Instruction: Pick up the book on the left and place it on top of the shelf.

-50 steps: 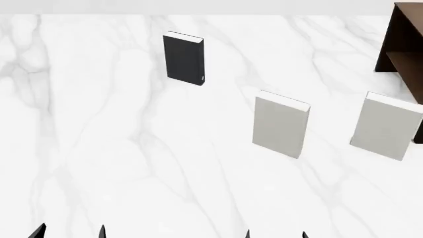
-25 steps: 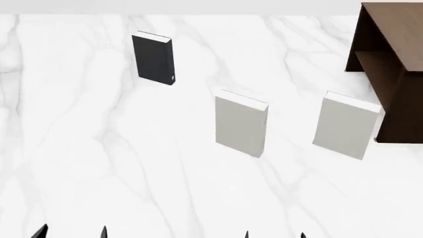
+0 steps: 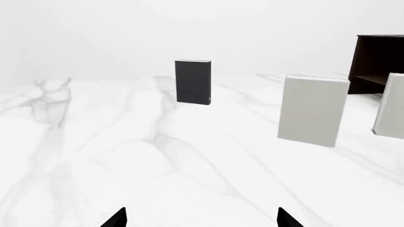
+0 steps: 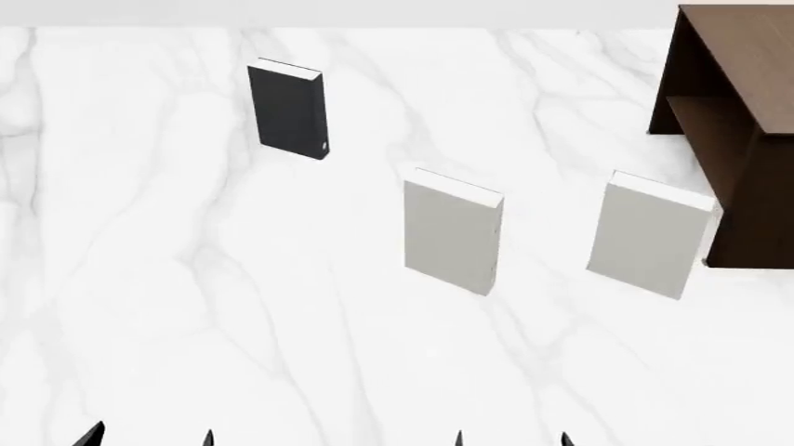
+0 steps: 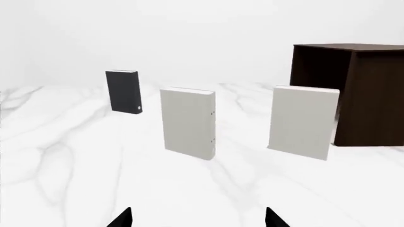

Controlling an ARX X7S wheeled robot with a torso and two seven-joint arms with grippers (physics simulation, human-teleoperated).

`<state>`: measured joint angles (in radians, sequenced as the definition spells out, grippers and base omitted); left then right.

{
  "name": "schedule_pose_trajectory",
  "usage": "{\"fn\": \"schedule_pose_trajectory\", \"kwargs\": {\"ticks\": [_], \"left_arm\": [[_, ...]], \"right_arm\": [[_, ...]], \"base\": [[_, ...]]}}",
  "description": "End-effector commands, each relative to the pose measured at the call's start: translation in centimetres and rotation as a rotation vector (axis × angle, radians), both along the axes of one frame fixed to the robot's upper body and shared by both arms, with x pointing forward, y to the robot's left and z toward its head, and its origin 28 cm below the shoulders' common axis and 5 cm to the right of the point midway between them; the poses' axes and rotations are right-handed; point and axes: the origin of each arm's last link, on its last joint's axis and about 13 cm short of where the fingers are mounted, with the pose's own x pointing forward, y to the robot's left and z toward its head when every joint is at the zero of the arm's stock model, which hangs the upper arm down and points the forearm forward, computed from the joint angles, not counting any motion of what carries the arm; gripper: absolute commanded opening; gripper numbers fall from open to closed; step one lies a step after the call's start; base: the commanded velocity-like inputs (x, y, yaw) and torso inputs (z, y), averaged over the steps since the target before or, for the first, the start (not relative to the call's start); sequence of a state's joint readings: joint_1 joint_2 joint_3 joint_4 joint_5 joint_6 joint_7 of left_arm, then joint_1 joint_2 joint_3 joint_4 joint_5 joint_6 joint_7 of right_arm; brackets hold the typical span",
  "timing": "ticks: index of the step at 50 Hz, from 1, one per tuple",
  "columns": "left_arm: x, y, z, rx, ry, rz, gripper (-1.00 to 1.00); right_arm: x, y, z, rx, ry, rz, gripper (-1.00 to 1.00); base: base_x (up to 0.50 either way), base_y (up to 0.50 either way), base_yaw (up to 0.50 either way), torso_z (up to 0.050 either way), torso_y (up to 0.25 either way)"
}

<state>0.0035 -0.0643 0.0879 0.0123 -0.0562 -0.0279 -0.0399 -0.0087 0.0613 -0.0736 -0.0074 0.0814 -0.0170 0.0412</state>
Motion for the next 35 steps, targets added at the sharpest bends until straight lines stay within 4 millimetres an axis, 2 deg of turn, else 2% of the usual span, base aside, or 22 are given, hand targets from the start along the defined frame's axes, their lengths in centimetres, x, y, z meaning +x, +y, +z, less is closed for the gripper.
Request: {"fn": "schedule_pose_trajectory", "kwargs": {"ticks": [1,12,14,29,32,35], "left_arm": [[0.0,0.08,0.0,0.008,0.0,0.013,1.0],[-0.07,0.06,0.03,0.009,0.0,0.013,1.0],[-0.04,0.06,-0.01,0.009,0.0,0.013,1.0],[-0.07,0.08,0.01,0.009,0.0,0.017,1.0],[-0.07,0.09,0.04,0.009,0.001,0.017,1.0],[-0.04,0.11,-0.05,0.01,0.004,0.019,1.0]], "right_arm": [[-0.07,0.06,-0.1,-0.009,0.006,0.002,1.0],[0.02,0.13,0.09,0.017,0.047,0.013,1.0],[-0.14,0.17,0.13,-0.009,-0.008,0.015,1.0],[-0.11,0.25,0.33,-0.004,0.016,0.011,1.0],[-0.07,0.27,0.14,-0.054,-0.034,-0.054,1.0],[0.03,0.2,0.2,-0.028,0.003,-0.045,1.0]], "base": [[0.0,0.0,0.0,0.0,0.0],[0.0,-0.05,0.0,0.0,0.0],[0.0,-0.25,0.0,0.0,0.0],[0.0,0.0,0.0,0.0,0.0],[0.0,0.0,0.0,0.0,0.0],[0.0,0.08,0.0,0.0,0.0]]}}
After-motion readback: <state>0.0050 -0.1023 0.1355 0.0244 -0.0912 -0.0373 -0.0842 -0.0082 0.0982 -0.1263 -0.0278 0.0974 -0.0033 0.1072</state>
